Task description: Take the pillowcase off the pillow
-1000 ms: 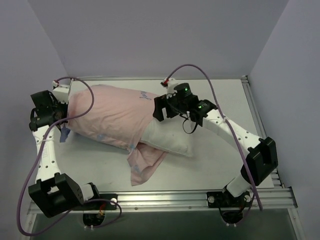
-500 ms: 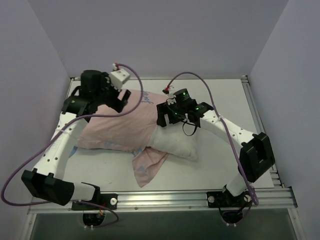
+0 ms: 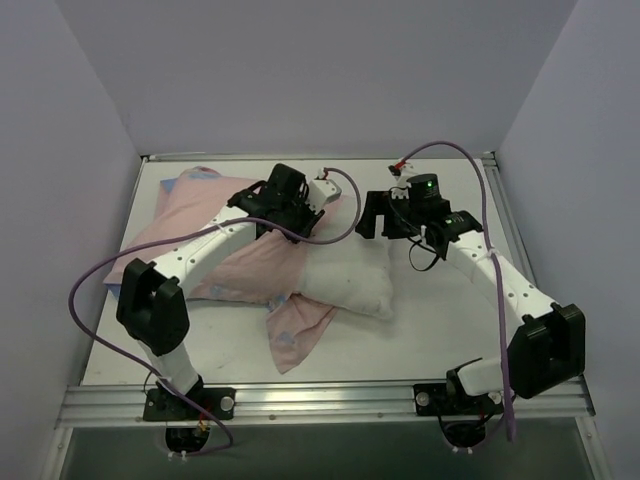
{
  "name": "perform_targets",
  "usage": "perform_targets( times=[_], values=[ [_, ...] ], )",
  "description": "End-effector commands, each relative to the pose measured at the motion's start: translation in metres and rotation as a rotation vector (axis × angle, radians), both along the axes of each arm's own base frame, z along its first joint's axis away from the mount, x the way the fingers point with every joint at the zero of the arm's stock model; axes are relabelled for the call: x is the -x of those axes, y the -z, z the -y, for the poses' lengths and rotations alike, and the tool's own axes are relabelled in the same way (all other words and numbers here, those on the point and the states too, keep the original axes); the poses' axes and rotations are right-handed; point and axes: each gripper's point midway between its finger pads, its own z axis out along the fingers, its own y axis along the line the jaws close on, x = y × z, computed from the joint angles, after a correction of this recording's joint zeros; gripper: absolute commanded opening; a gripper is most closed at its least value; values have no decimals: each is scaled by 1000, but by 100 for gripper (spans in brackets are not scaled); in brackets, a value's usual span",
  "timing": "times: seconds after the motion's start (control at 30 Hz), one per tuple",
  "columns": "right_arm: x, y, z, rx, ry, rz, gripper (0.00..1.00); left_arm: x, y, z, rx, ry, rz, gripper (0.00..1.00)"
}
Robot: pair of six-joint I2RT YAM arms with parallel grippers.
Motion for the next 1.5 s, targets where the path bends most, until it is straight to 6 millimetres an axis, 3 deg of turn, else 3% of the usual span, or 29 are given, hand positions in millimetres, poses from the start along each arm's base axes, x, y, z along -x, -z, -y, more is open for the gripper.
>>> perform_targets(
  times=[0.0, 0.03, 0.07, 0.1, 0.13, 0.2, 0.23, 0.3, 0.37, 0.43, 0.47, 0.5, 0.53, 0.6, 0.67, 0.77, 0.8, 0.87, 0.9, 0.97, 1.03, 1.07, 1.1, 1.13, 1.27, 1.33, 1.4, 1.43, 1.47],
  values=[
    [-16, -15, -16, -57, -6, 60, 83, -11, -28, 6, 76, -14, 75, 31],
    [-18, -18, -20, -61, -14, 67, 83, -8, -31, 7, 87, -7, 73, 36],
    [-20, -12, -28, -52, -30, 56, 84, -5, -42, 10, 114, 10, 79, 49],
    [-25, -14, -34, -46, -33, 69, 84, -3, -46, 10, 119, 15, 76, 54],
    [-28, 1, -41, -29, -43, 44, 84, -2, -49, 10, 121, 18, 80, 56],
    [-30, 22, -56, -20, -61, 19, 84, -8, -53, 6, 102, -4, 108, 54],
    [-30, 51, -60, 2, -68, -42, 83, -12, -52, 1, 89, -21, 117, 50],
    [-24, 75, -65, 20, -77, -94, 82, -19, -46, -4, 72, -45, 117, 38],
    [-23, 100, -62, 35, -64, -118, 79, -24, -44, -8, 76, -59, 103, 34],
    [-29, 119, -50, 33, -32, -145, 62, -26, -49, -8, 76, -62, 104, 23],
    [-26, 131, -43, 27, -21, -180, 48, -27, -49, -9, 71, -62, 109, 17],
    [-32, 136, -32, 8, 11, -198, 12, -29, -49, -10, 65, -64, 115, 8],
    [-30, 144, -28, -1, 15, -222, 0, -33, -48, -15, 45, -82, 130, 2],
    [-28, 146, -23, -15, 17, -229, 0, -42, -43, -24, 21, -103, 146, 2],
    [-28, 135, -13, -19, 34, -204, 0, -55, -36, -40, -25, -158, 164, 2],
    [-35, 116, 27, 2, 127, -154, 0, -95, -40, -98, -132, -319, 253, 2],
    [-29, 122, 42, 27, 156, -181, 0, -112, -41, -136, -158, -407, 268, 2],
    [-29, 136, 82, 73, 243, -217, 0, -129, -45, -176, -162, -492, 275, 2],
    [-24, 152, 105, 130, 312, -247, 0, -136, -46, -212, -160, -559, 263, 2],
    [-21, 175, 142, 157, 418, -307, 0, -136, -53, -238, -134, -599, 261, 2],
    [-22, 183, 158, 184, 468, -318, 0, -132, -54, -268, -139, -637, 265, 2],
    [-23, 183, 168, 192, 495, -319, 0, -130, -63, -280, -145, -646, 291, 2],
    [-22, 182, 176, 205, 512, -330, 0, -126, -60, -290, -150, -658, 285, 2],
    [-25, 175, 184, 217, 536, -310, 0, -122, -61, -318, -150, -706, 286, 2],
    [-32, 152, 204, 211, 603, -250, 0, -110, -61, -364, -150, -756, 297, 2],
    [-31, 147, 195, 204, 577, -260, 0, -101, -48, -356, -123, -707, 252, 2],
    [-36, 138, 173, 170, 512, -242, 0, -84, -40, -306, -9, -531, 160, 4],
    [-38, 132, 151, 161, 464, -226, 0, -77, -39, -286, 32, -472, 134, 29],
    [-39, 129, 141, 156, 445, -218, 0, -63, -42, -260, 97, -390, 96, 50]
  ],
)
